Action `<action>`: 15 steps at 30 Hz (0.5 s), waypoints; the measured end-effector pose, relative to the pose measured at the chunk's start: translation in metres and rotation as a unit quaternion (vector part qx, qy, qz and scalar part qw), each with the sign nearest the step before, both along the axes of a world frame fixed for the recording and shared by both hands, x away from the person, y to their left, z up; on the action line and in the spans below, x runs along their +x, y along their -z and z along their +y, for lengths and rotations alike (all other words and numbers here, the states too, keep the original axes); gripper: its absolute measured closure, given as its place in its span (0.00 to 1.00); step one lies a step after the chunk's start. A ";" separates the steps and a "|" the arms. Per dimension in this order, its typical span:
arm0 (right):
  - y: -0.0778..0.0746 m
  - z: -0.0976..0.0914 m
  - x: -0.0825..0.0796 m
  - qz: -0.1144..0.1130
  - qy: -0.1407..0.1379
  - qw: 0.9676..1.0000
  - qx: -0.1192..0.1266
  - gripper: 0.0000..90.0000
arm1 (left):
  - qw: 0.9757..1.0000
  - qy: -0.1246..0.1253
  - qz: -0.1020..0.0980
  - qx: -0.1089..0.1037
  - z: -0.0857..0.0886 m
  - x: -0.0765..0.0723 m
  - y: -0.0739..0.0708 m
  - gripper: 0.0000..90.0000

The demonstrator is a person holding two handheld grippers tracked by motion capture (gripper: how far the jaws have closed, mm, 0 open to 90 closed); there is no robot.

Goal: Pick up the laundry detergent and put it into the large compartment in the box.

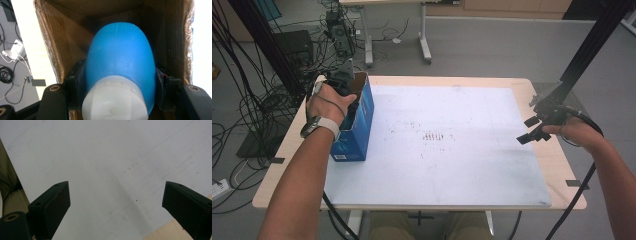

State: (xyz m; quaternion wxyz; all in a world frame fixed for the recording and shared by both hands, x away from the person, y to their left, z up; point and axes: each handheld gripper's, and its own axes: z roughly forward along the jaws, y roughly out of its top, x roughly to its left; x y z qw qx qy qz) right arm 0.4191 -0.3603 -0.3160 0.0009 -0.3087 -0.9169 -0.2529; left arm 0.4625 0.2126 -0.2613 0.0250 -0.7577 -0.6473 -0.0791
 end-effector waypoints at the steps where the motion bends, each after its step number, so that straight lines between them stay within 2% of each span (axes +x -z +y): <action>1: 0.000 0.000 0.000 -0.001 -0.001 1.000 0.000 0.08 | 1.000 0.000 0.000 0.000 0.000 0.000 0.000 0.42; 15: 0.001 -0.001 0.000 0.000 0.001 1.000 0.001 0.08 | 1.000 0.001 -0.001 0.000 -0.001 0.000 0.000 0.42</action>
